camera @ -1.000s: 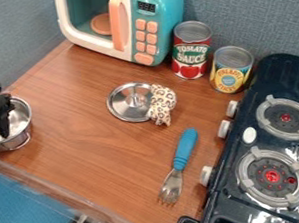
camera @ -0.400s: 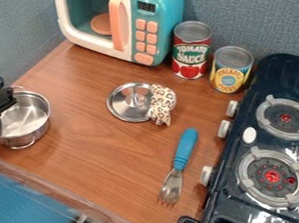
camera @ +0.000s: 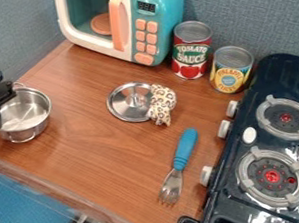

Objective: Put the silver pot on the left side of the blue fork

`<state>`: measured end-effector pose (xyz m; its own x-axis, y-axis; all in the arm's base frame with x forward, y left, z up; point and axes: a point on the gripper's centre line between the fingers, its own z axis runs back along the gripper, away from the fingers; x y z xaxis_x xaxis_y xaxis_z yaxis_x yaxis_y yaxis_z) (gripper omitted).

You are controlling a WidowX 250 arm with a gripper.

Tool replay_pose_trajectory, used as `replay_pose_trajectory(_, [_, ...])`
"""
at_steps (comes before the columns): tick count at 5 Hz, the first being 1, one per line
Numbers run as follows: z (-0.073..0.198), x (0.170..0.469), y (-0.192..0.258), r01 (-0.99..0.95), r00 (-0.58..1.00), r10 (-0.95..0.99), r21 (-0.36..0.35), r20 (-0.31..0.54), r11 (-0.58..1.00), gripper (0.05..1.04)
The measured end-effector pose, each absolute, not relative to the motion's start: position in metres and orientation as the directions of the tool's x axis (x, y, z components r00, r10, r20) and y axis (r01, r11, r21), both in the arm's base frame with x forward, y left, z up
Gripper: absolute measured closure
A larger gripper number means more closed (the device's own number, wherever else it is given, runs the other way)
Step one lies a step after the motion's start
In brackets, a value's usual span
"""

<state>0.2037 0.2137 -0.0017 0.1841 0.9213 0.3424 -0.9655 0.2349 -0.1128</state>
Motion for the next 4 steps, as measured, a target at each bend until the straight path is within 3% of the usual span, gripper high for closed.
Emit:
replay_pose_trajectory(2, [0.04,0.21,0.186,-0.91,0.24,0.906,-0.245,0.348,0.335,1.029])
replay_pose_trajectory(4, [0.062,0.223,0.118,-0.785,0.407,0.861,-0.366,0.304,0.5,1.029])
